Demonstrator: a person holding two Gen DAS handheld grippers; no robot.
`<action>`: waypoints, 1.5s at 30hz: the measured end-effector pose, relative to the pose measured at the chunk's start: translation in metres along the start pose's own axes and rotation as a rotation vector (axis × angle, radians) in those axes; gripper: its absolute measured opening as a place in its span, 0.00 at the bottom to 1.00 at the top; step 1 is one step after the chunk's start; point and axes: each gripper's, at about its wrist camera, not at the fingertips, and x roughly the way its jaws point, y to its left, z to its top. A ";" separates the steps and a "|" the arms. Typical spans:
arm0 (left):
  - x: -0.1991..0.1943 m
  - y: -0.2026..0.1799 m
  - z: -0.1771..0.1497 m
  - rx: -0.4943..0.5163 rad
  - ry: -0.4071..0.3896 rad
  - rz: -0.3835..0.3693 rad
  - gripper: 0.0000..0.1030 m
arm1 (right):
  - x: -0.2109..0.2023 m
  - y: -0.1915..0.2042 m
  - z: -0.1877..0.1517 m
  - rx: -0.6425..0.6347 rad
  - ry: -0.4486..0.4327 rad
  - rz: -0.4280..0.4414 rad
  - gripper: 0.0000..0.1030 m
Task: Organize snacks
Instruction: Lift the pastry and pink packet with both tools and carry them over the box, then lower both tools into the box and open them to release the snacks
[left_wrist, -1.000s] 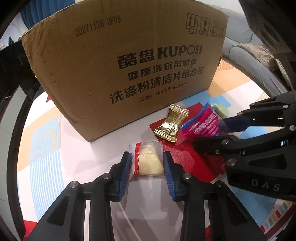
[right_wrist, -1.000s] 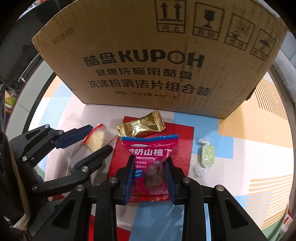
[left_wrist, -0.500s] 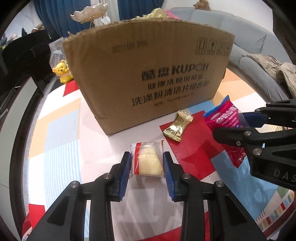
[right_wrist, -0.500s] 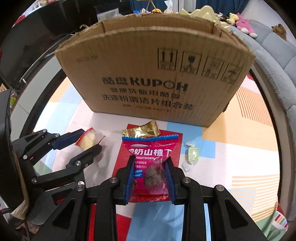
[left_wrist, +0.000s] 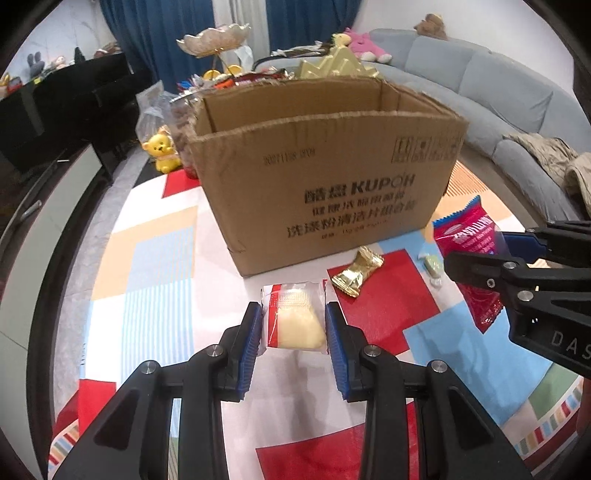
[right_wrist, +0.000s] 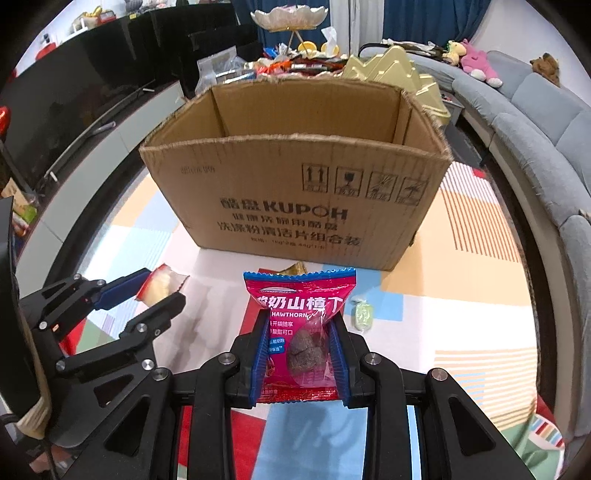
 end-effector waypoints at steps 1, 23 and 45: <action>-0.004 0.000 0.002 -0.005 -0.004 0.007 0.34 | -0.004 0.001 0.001 0.004 -0.011 0.000 0.31; -0.069 0.005 0.047 -0.100 -0.116 0.066 0.34 | -0.066 -0.012 0.024 0.037 -0.171 0.007 0.31; -0.096 0.018 0.108 -0.159 -0.221 0.090 0.34 | -0.096 -0.019 0.081 0.040 -0.303 -0.003 0.31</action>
